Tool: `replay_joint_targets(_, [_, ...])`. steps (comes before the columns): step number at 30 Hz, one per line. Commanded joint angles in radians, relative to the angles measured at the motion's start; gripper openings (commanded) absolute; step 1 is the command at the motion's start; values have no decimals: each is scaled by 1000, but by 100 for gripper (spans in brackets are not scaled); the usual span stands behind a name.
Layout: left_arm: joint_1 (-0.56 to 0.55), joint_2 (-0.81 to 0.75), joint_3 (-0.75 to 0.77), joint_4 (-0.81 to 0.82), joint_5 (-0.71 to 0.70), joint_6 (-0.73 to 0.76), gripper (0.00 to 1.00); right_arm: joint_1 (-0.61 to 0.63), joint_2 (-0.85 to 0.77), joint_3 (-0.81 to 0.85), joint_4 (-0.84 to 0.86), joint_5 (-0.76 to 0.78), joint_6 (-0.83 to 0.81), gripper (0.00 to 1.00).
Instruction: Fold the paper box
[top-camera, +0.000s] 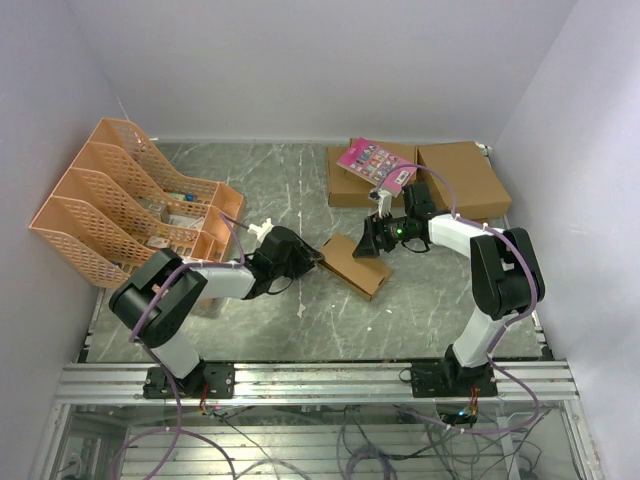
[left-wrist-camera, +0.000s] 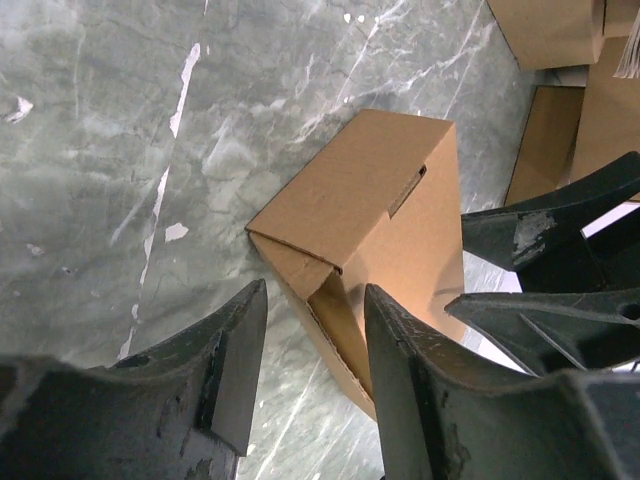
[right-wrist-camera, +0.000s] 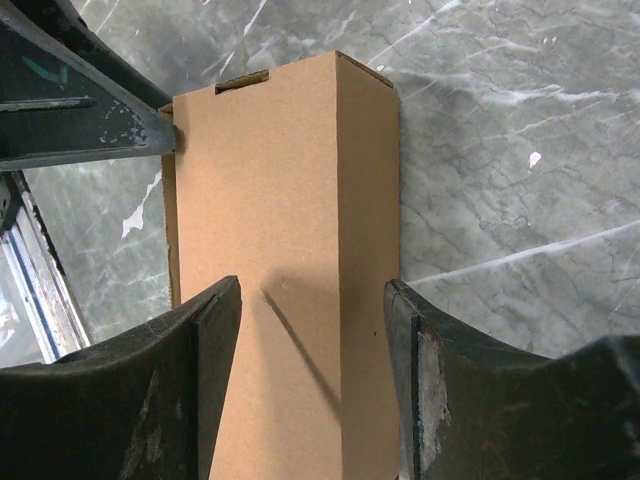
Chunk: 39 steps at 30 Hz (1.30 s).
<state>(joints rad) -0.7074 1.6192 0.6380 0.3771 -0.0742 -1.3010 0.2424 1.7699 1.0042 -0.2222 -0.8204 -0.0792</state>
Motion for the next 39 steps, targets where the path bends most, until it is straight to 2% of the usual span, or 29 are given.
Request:
replay_joint_targets(1, [12, 31, 44, 37, 1, -6, 53, 2, 17, 24, -6, 2, -7, 58])
replay_joint_targets(5, [16, 52, 53, 37, 3, -9, 52, 5, 19, 24, -9, 4, -11, 58])
replay_joint_targets(8, [20, 63, 55, 43, 7, -12, 40, 7, 23, 25, -11, 6, -13, 55])
replay_joint_targets(11, [20, 68, 55, 44, 15, -11, 23, 9, 26, 26, -14, 7, -14, 55])
replay_joint_targets(15, [21, 65, 58, 40, 22, -5, 12, 11, 26, 27, -14, 10, -14, 55])
replay_joint_targets(20, [22, 54, 62, 39, 36, 5, 10, 11, 26, 33, -19, 2, -14, 56])
replay_joint_targets(21, [21, 46, 59, 41, 38, 10, 11, 11, 21, 35, -20, -1, -14, 57])
replay_joint_targets(22, [21, 30, 57, 37, 37, 18, 15, 10, 16, 38, -21, -3, -14, 58])
replay_joint_targets(27, [20, -76, 15, -20, 36, 77, 48, -1, -40, 35, -12, -6, -1, 65])
replay_joint_targets(30, [21, -147, -45, -4, 57, 98, 62, -12, -70, 23, -5, -16, 7, 68])
replay_joint_targets(33, [-12, -201, -109, 54, 87, 117, 67, -22, -85, 13, -8, -31, 8, 68])
replay_joint_targets(39, [-187, -203, -135, 140, 21, 81, 70, -42, -105, -19, -39, -45, -10, 66])
